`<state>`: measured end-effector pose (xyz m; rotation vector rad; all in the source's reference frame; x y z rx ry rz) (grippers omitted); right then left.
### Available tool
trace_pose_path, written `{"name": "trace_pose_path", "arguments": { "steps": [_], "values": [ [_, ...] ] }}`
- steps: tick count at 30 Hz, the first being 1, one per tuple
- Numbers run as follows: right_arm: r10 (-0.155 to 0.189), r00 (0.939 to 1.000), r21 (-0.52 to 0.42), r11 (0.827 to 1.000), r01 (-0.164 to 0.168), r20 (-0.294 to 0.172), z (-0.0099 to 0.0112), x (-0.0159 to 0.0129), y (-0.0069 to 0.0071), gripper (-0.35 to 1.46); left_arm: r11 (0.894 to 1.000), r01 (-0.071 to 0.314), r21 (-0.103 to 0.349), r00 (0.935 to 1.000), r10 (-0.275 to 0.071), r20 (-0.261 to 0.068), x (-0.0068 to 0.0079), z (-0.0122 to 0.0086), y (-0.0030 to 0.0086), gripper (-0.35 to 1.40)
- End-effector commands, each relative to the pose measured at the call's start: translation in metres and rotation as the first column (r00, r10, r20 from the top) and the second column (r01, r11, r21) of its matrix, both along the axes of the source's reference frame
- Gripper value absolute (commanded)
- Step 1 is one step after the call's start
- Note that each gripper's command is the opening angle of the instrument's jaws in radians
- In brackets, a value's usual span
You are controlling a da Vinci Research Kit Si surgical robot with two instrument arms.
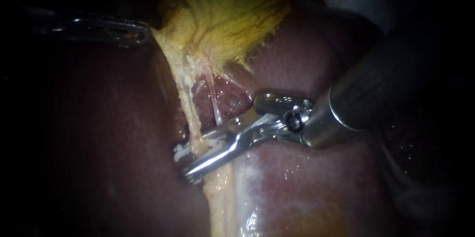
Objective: Clipping second clip left tube
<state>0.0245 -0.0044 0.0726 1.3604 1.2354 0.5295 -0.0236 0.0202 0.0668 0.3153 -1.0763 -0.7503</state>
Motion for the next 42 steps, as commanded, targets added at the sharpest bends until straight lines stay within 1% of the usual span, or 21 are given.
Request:
{"name": "trace_pose_path", "arguments": {
  "steps": [1,3,8,16,20,23,24,25,26,31,42],
  "values": [
    [-0.008,1.0000,-0.001,1.000,0.008,-0.003,0.0000,0.0000,-0.0001,0.47,1.000,0.000,0.000,1.0000,0.000,0.000,0.0000,0.0000,0.0000,-0.35],
    [-0.021,0.9997,-0.002,1.000,0.021,-0.010,0.0001,0.0000,-0.0002,0.45,1.000,0.000,0.000,1.0000,0.000,0.000,0.0000,0.0000,0.0000,-0.35],
    [-0.030,0.9995,0.004,1.000,0.030,-0.007,0.0005,0.0000,-0.0007,0.35,1.000,0.001,0.000,1.0000,-0.001,0.000,0.0000,0.0000,0.0000,-0.35],
    [-0.037,0.9993,-0.005,0.999,0.037,-0.008,0.0014,0.0001,-0.0018,0.16,1.000,0.001,0.000,1.0000,-0.001,-0.001,-0.0001,0.0000,0.0000,-0.35],
    [-0.037,0.9993,-0.006,0.999,0.037,-0.008,0.0015,0.0002,-0.0018,0.03,1.000,0.001,0.000,1.0000,-0.001,-0.001,-0.0001,0.0000,0.0000,-0.35],
    [-0.023,0.9997,-0.005,1.000,0.023,0.000,0.0015,0.0003,-0.0017,-0.12,1.000,0.001,0.000,1.0000,-0.001,-0.001,-0.0001,0.0000,0.0000,-0.35],
    [-0.014,0.9999,-0.005,1.000,0.014,0.004,0.0016,0.0003,-0.0017,-0.18,1.000,0.001,0.000,1.0000,-0.001,-0.001,-0.0001,0.0000,0.0000,-0.35],
    [-0.003,0.9999,-0.005,1.000,0.003,0.010,0.0016,0.0004,-0.0016,-0.30,1.000,0.001,0.000,1.0000,-0.001,-0.001,-0.0001,0.0000,0.0000,-0.35],
    [0.008,0.9998,-0.004,1.000,-0.008,0.017,0.0017,0.0004,-0.0016,-0.35,1.000,0.001,0.000,1.0000,-0.001,-0.001,-0.0001,0.0000,0.0000,-0.35],
    [0.012,0.9998,-0.005,1.000,-0.012,0.019,0.0020,0.0007,-0.0014,-0.35,1.000,0.001,0.000,1.0000,-0.001,-0.001,-0.0001,0.0000,0.0000,-0.35],
    [0.010,0.9998,-0.006,1.000,-0.010,0.018,0.0021,0.0007,-0.0016,-0.35,1.000,0.002,0.000,1.0000,-0.002,-0.001,-0.0002,0.0000,0.0000,-0.35]
  ]
}}
